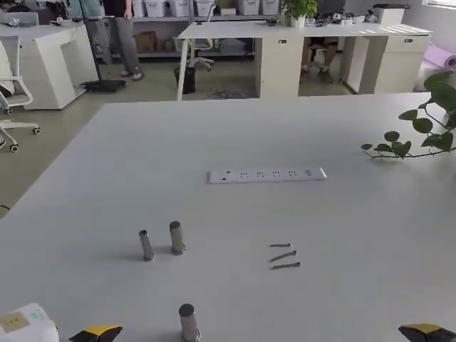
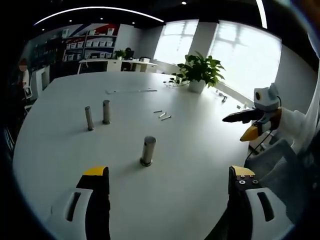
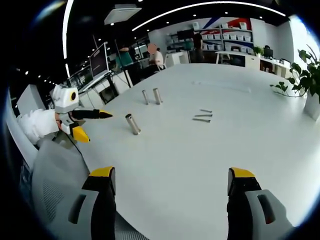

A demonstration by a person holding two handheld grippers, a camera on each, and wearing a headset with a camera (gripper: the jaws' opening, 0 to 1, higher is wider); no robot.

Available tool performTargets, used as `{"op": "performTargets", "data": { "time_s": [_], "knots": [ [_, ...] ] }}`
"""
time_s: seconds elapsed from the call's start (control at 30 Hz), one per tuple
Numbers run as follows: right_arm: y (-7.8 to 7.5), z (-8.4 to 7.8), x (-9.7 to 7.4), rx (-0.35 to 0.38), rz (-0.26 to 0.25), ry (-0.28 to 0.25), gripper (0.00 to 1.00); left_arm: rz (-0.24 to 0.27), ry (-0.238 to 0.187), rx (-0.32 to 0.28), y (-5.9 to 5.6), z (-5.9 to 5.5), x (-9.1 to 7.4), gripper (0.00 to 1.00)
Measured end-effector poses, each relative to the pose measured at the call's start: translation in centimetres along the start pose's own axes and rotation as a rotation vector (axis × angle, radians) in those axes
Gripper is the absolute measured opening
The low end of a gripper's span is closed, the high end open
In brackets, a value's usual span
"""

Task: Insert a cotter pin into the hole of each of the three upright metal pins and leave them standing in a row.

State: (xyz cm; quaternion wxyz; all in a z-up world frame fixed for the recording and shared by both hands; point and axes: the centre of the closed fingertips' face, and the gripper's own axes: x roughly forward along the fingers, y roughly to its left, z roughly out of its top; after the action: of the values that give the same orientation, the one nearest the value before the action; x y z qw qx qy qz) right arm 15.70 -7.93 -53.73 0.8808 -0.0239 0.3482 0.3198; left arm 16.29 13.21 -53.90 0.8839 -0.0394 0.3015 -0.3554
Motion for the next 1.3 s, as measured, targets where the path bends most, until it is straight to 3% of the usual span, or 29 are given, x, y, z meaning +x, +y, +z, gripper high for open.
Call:
{"op": "performTargets", "data": {
  "time_s": [0.2, 0.7, 0.87, 1.0, 1.1, 1.3],
  "knots": [
    [0.1, 0.6, 0.3, -0.016, 0.009, 0.007, 0.91, 0.011, -0.054, -0.051, 0.1, 0.5, -0.6, 0.99],
    [-0.8, 1.7, 0.0, -0.05, -0.007, 0.015, 0.9, 0.032, -0.076, -0.05, -0.1, 1.0, -1.6, 0.99],
    [-1.0, 2.1, 0.0, -0.126, 0.01, 0.064, 0.9, 0.042, -0.069, -0.063, 0.0, 0.8, -1.7, 0.99],
    [-1.1, 2.8, 0.1, -0.154, 0.021, 0.07, 0.89, 0.046, -0.07, -0.07, 0.1, 0.7, -1.8, 0.99],
    [-1.2, 2.8, 0.3, -0.238, 0.04, 0.116, 0.89, 0.052, -0.059, -0.068, 0.2, 0.4, -1.7, 0.99],
    [-1.4, 3.7, 0.5, -0.317, 0.066, 0.153, 0.87, 0.056, -0.074, -0.078, 0.0, 0.5, -1.8, 0.99]
  ]
}}
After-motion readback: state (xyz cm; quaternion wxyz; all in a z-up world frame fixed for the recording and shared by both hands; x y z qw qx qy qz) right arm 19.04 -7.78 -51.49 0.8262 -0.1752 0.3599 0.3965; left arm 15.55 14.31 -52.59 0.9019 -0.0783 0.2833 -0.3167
